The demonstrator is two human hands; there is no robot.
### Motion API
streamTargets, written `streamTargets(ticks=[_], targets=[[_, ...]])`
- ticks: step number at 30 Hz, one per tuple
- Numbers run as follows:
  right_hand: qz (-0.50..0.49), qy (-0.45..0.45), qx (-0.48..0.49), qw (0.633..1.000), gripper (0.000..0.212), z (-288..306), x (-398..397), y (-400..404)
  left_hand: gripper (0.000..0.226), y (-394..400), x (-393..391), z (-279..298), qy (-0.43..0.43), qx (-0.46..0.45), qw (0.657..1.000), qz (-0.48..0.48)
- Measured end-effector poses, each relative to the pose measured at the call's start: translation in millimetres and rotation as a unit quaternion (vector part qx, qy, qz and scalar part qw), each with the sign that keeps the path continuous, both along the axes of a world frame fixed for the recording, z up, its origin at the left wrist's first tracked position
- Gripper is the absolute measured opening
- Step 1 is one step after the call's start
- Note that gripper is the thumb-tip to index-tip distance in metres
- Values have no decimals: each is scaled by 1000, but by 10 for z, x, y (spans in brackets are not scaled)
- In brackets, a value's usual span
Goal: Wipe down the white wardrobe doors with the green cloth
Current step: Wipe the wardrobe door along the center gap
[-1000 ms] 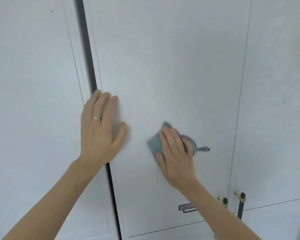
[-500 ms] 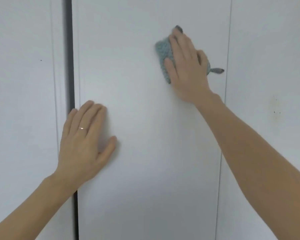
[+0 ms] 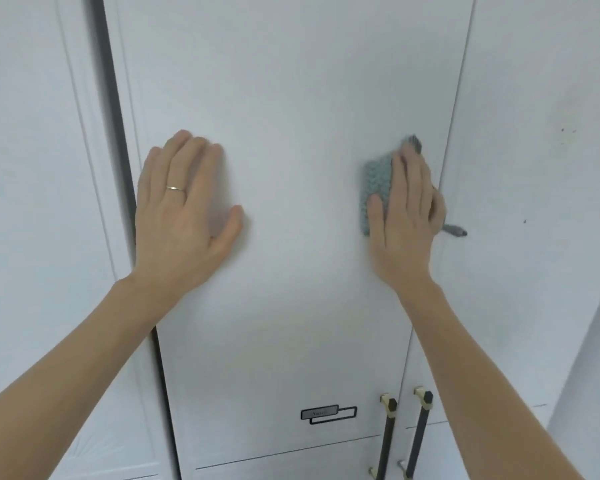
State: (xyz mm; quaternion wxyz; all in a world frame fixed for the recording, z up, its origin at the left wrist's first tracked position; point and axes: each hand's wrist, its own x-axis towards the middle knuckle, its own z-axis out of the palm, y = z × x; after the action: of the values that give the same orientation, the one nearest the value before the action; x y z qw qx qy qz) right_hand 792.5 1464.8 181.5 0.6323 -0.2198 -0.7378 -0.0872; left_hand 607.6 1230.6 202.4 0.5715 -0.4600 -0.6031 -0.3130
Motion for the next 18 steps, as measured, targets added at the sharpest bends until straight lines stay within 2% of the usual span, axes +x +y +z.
streamTargets(ticks=[4,6,8,11,14,16,18], targets=[[-2,-25,-69,997,57,-1402,72,-64,64,46,100,-432,-13,-23,999,-23],[-4,-54,-70,996,58,-1751,76,-112,63,72,134,-635,-13,-28,999,-30],[-13,-68,-65,995,58,-1803,87,-112,62,72,150,-801,-11,-37,999,-34],[-14,-70,-31,997,56,-1330,75,-87,60,44,138,-919,-11,-44,998,-39],[-29,-51,28,998,57,-284,55,-28,58,-18,107,-879,-9,-45,998,-45],[-24,-34,38,998,58,425,50,36,57,-59,97,-840,-10,-48,998,-47],[-20,-16,35,999,58,867,54,89,56,-80,95,-820,-12,-48,997,-52]])
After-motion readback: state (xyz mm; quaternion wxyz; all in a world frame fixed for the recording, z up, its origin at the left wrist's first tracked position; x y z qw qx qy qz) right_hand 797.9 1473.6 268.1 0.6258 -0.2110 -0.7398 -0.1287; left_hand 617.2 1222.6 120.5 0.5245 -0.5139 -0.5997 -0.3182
